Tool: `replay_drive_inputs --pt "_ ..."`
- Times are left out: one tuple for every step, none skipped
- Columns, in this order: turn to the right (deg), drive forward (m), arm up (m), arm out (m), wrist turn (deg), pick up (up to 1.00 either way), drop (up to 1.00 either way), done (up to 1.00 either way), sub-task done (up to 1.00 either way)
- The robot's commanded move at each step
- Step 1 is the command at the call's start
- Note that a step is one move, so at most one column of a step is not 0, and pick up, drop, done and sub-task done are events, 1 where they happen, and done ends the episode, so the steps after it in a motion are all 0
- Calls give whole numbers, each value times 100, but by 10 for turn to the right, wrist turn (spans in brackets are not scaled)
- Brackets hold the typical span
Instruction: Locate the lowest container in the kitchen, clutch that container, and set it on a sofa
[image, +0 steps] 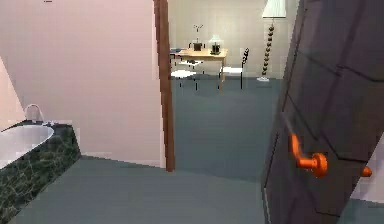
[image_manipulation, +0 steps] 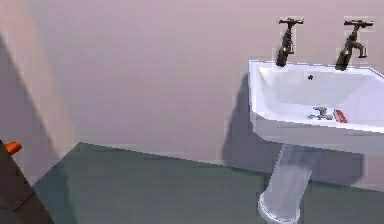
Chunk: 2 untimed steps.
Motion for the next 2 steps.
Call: replay_drive_inputs --pt "0 55 0 0 0 0 0 0 0" --pt "120 0 0 0 0 0 0 0 0"
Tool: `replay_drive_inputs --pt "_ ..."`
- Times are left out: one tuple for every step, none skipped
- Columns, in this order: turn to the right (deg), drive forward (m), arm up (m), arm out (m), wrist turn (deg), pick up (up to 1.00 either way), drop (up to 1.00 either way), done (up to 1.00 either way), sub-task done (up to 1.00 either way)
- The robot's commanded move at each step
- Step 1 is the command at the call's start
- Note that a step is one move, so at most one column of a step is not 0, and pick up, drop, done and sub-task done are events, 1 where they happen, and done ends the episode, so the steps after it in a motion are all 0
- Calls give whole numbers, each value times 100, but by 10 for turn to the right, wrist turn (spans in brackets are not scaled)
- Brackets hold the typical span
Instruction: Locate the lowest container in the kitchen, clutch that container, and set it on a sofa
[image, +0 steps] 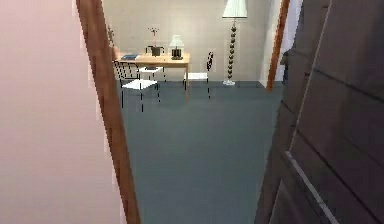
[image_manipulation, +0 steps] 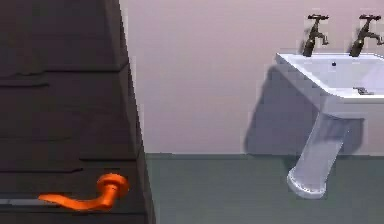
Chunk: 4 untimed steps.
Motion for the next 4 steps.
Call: replay_drive_inputs --pt "0 50 0 0 0 0 0 0 0" --pt "180 0 0 0 0 0 0 0 0" --pt "0 95 0 0 0 0 0 0 0" --pt "180 0 0 0 0 0 0 0 0"
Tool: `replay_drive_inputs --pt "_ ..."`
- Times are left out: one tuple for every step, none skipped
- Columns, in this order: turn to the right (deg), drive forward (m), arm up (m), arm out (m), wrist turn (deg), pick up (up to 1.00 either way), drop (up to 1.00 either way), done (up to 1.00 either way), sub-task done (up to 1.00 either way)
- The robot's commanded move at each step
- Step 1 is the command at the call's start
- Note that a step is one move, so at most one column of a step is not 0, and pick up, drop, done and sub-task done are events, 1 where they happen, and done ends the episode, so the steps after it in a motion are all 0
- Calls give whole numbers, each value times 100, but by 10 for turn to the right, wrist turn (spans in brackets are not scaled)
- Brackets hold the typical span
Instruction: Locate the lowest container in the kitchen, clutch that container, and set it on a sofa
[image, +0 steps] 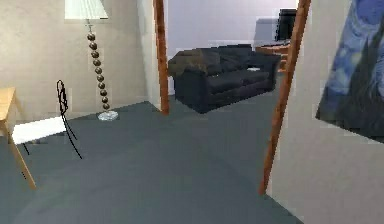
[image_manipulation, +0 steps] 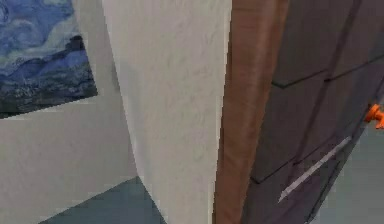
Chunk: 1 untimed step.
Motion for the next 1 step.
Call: replay_drive_inputs --pt "0 100 0 0 0 0 0 0 0"
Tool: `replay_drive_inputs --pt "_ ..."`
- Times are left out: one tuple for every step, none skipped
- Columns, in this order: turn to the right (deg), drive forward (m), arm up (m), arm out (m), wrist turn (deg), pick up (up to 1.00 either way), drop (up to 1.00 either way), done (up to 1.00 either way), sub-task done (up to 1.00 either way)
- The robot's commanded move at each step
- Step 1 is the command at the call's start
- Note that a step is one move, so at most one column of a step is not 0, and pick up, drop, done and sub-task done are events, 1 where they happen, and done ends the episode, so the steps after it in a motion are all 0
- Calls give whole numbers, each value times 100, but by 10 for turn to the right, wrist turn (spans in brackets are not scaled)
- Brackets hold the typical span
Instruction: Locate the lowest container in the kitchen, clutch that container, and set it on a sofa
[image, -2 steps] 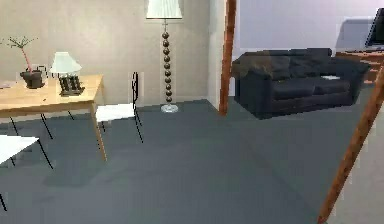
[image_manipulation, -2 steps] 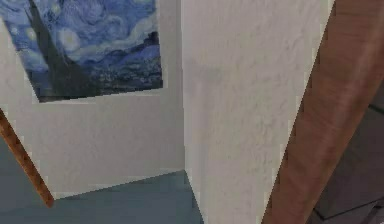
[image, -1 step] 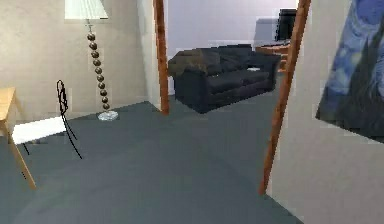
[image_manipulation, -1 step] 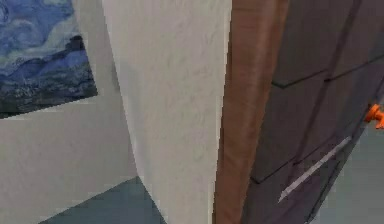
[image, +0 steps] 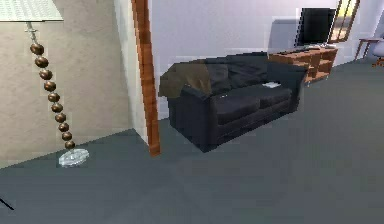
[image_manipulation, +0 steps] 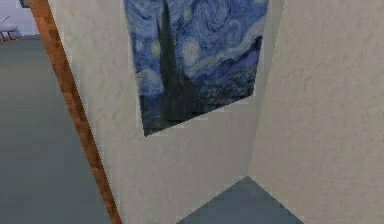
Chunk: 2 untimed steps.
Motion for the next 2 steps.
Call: replay_drive_inputs --pt "30 0 0 0 0 0 0 0 0" --pt "-240 0 0 0 0 0 0 0 0"
